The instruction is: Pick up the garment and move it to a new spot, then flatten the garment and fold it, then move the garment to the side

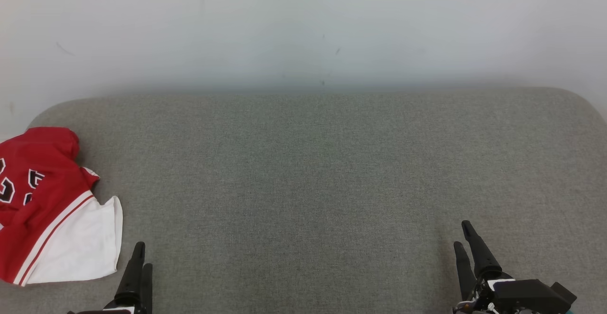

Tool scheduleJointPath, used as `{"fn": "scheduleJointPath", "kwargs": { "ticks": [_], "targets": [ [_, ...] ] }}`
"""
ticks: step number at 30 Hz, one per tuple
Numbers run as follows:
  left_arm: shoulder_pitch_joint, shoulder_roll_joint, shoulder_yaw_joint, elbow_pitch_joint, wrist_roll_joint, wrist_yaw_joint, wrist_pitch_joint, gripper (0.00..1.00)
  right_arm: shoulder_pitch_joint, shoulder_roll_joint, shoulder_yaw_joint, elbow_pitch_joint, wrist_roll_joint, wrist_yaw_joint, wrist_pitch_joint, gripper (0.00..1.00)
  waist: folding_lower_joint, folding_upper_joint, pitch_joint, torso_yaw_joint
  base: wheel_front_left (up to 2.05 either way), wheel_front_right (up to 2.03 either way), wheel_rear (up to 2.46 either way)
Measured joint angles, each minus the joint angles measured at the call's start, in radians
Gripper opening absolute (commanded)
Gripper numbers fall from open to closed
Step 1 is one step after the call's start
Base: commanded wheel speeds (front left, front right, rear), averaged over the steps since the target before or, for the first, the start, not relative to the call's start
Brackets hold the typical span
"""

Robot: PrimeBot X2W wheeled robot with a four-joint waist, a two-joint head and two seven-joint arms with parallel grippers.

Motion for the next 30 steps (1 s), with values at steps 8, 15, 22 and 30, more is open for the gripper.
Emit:
{"fn": "scheduleJointPath", "kwargs": {
  "ticks": [8, 15, 22, 30],
  "targets": [
    [0.004, 0.0, -0.009, -0.021, 0.085, 0.0, -0.039, 1.0, 0.005, 0.0, 0.015, -0.017, -0.087, 0.0, -0.038, 1.0, 0.0, 0.0, 0.0, -0.002, 0.0, 0.0, 0.0],
    [0.006, 0.0, -0.002, -0.035, 0.215, 0.0, -0.07, 1.0, 0.008, 0.0, 0.026, -0.04, -0.195, 0.0, -0.07, 1.0, 0.0, 0.0, 0.0, -0.003, 0.0, 0.0, 0.0],
    [0.01, 0.001, 0.001, -0.059, 0.37, 0.01, -0.097, 1.0, 0.012, 0.0, 0.036, -0.058, -0.337, 0.0, -0.097, 1.0, 0.0, 0.0, 0.001, -0.004, 0.0, 0.0, 0.0],
    [0.022, 0.001, -0.016, -0.078, 0.55, 0.03, -0.127, 1.0, 0.017, 0.0, 0.054, -0.08, -0.518, 0.0, -0.127, 1.0, -0.0001, 0.0, 0.001, -0.004, 0.0, 0.0, 0.0]
  ]
}}
